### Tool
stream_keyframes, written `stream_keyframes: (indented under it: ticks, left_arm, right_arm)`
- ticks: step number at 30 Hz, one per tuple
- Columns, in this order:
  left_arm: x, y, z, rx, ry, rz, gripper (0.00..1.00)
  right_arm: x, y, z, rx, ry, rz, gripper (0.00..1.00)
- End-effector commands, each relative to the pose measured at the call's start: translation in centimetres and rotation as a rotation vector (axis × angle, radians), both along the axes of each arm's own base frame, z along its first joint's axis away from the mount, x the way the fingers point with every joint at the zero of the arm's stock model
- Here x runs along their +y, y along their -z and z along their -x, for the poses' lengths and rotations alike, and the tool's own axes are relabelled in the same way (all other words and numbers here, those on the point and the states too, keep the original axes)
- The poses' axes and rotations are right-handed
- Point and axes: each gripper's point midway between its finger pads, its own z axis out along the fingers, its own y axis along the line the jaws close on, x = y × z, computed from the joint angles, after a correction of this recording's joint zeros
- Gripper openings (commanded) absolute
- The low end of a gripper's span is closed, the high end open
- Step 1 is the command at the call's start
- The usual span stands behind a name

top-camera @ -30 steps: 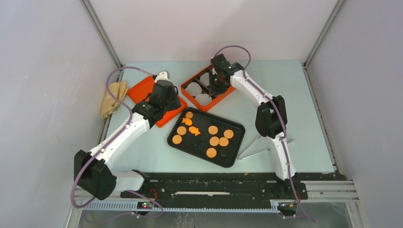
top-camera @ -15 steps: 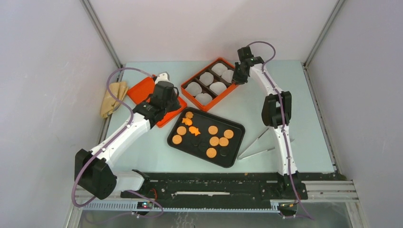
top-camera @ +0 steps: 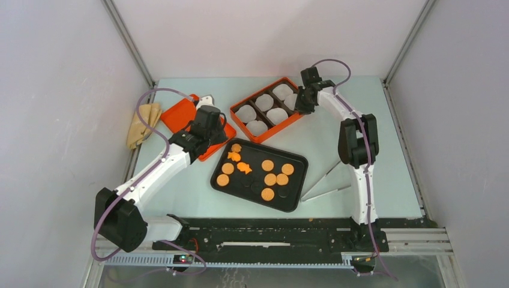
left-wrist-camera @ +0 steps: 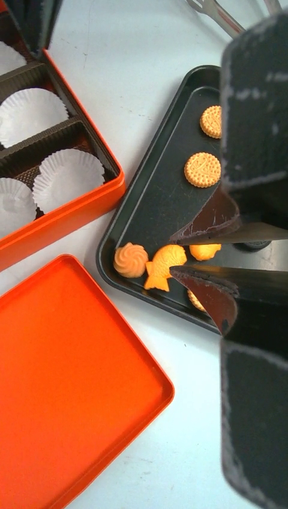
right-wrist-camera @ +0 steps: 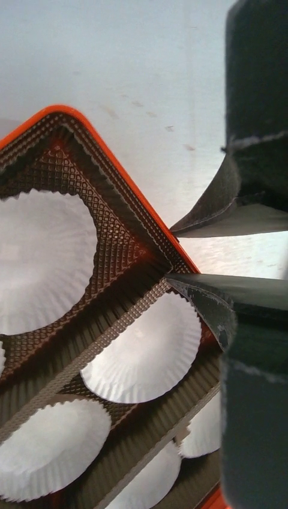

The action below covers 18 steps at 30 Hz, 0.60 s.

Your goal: Pack the cookies

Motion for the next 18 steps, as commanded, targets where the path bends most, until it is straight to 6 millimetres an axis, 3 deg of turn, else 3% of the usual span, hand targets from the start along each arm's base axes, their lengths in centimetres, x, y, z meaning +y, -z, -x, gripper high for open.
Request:
stream_keyframes:
  ticks: [1,7,13,18]
  left_arm:
    - [0.1,-0.5,0.2,-0.017,0.000,0.006,0.24]
    - [0.4,-0.9,0.4,-0.029,-0.001,0.004,0.24]
    - [0.7,-0.9,1.0,-0.033,-0.008,0.007,0.24]
    - [0.8,-0.7,1.2,-0.037,-0.015,0.018,0.24]
  right_arm:
    - [1.3,2.1,8.2,0.176,-0.089,0.074,0.34]
    - [4.6,2.1,14.1,0.219,-0.212,0.109,0.33]
    - [7.1,2.4,18.5,0.243,-0.283,0.104,0.33]
    - [7.2,2.3,18.5,0.223,-0.262,0.129,0.39]
